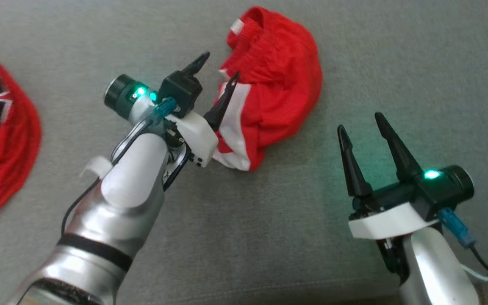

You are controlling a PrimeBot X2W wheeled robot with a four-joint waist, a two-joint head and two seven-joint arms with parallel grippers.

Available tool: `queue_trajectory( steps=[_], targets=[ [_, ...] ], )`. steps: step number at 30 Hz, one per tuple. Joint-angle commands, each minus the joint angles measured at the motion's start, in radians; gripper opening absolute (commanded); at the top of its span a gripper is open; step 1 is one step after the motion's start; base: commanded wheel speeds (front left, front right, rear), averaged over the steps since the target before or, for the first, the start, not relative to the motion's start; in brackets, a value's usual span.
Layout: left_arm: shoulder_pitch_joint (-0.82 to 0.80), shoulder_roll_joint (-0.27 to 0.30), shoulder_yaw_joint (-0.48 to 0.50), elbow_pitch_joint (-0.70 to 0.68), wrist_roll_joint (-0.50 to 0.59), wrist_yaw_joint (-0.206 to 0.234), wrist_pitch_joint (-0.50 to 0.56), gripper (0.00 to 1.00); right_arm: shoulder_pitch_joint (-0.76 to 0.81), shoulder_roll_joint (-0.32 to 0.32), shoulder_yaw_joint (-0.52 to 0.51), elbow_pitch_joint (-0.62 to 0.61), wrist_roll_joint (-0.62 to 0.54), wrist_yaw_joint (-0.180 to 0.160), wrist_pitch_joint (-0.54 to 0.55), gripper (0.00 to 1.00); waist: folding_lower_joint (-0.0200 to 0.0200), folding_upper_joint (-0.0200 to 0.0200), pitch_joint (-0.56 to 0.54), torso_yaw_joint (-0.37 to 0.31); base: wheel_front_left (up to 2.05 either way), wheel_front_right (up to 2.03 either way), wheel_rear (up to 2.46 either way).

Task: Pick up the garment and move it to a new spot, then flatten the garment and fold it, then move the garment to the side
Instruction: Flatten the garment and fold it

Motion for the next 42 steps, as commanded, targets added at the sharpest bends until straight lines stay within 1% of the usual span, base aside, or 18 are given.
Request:
queue_trajectory(
  steps=[1, 5, 7, 11, 12, 14, 15, 21, 26, 28, 31, 33, 34, 37, 39, 42],
  targets=[
    [-0.046, 0.025, 0.001, -0.007, -0.016, 0.002, -0.005, 1.00, -0.021, -0.002, 0.021, -0.035, 0.004, 0.007, -0.002, 1.00, -0.0005, 0.0000, 0.038, -0.043, 0.00, 0.00, 0.00],
    [-0.109, 0.048, -0.136, 0.095, -0.100, 0.001, -0.005, 1.00, -0.032, -0.002, 0.018, -0.038, 0.015, 0.007, -0.002, 1.00, -0.0005, 0.0000, 0.053, -0.073, 0.00, 0.00, 0.00],
    [-0.139, 0.067, -0.189, 0.105, -0.127, 0.001, -0.005, 1.00, -0.035, -0.002, 0.017, -0.038, 0.020, 0.007, -0.002, 1.00, -0.0005, 0.0000, 0.058, -0.083, 0.00, 0.00, 0.00],
    [-0.178, 0.098, -0.258, 0.102, -0.160, 0.001, -0.005, 1.00, -0.037, -0.002, 0.019, -0.037, 0.031, 0.007, -0.002, 1.00, -0.0005, 0.0000, 0.060, -0.097, 0.00, 0.00, 0.00],
    [-0.184, 0.105, -0.274, 0.097, -0.165, 0.001, -0.005, 0.58, -0.037, -0.002, 0.021, -0.036, 0.035, 0.007, -0.002, 1.00, -0.0005, 0.0000, 0.059, -0.100, 0.00, 0.00, 0.00],
    [-0.197, 0.119, -0.295, 0.086, -0.170, 0.001, -0.005, 0.27, -0.036, -0.002, 0.028, -0.033, 0.041, 0.007, -0.002, 1.00, -0.0005, 0.0000, 0.055, -0.106, 0.00, 0.00, 0.00],
    [-0.201, 0.124, -0.303, 0.078, -0.174, 0.001, -0.005, 0.00, -0.037, -0.002, 0.032, -0.032, 0.046, 0.007, -0.002, 1.00, -0.0005, 0.0000, 0.051, -0.109, 0.00, 0.00, 0.00],
    [-0.227, 0.133, -0.376, 0.006, -0.243, 0.001, -0.005, 0.00, -0.026, -0.002, 0.043, -0.023, 0.076, 0.007, -0.002, 1.00, -0.0005, 0.0000, 0.003, -0.120, 0.00, 0.00, 0.00],
    [-0.293, 0.132, -0.393, -0.066, -0.299, 0.001, -0.005, 0.00, -0.012, -0.002, 0.042, -0.021, 0.093, 0.007, -0.002, 1.00, -0.0005, 0.0000, -0.052, -0.129, 0.00, 0.00, 0.00],
    [-0.337, 0.132, -0.385, -0.095, -0.323, 0.001, -0.005, 0.00, -0.004, -0.002, 0.041, -0.020, 0.105, 0.007, -0.002, 1.00, -0.0005, 0.0000, -0.087, -0.137, 0.00, 0.00, 0.00],
    [-0.399, 0.140, -0.341, -0.103, -0.344, 0.001, -0.005, 0.00, 0.015, -0.002, 0.042, -0.018, 0.119, 0.007, -0.002, 1.00, -0.0005, 0.0000, -0.146, -0.152, 0.00, 0.00, 0.00],
    [-0.429, 0.151, -0.308, -0.087, -0.343, 0.012, -0.005, 0.00, 0.028, -0.002, 0.039, -0.019, 0.124, 0.007, -0.002, 1.00, -0.0005, 0.0000, -0.179, -0.159, 0.00, 0.00, 0.00],
    [-0.436, 0.157, -0.289, -0.081, -0.341, 0.027, -0.005, 0.00, 0.034, -0.002, 0.038, -0.019, 0.125, 0.007, -0.002, 1.00, -0.0005, 0.0000, -0.191, -0.161, 0.00, 0.00, 0.00],
    [-0.405, 0.168, -0.249, -0.062, -0.347, 0.063, -0.005, 0.00, 0.051, -0.002, 0.033, -0.020, 0.122, 0.007, -0.002, 1.00, -0.0005, 0.0000, -0.220, -0.154, 0.00, 0.00, 0.00],
    [-0.343, 0.165, -0.245, -0.044, -0.359, 0.071, -0.005, 0.00, 0.064, -0.002, 0.026, -0.024, 0.119, 0.007, -0.002, 1.00, -0.0005, 0.0000, -0.231, -0.141, 0.00, 0.00, 0.00],
    [-0.215, 0.142, -0.257, -0.032, -0.377, 0.080, -0.005, 0.00, 0.080, -0.002, 0.018, -0.024, 0.114, 0.007, -0.002, 1.00, -0.0005, 0.0000, -0.233, -0.113, 0.00, 0.00, 0.00]
  ],
)
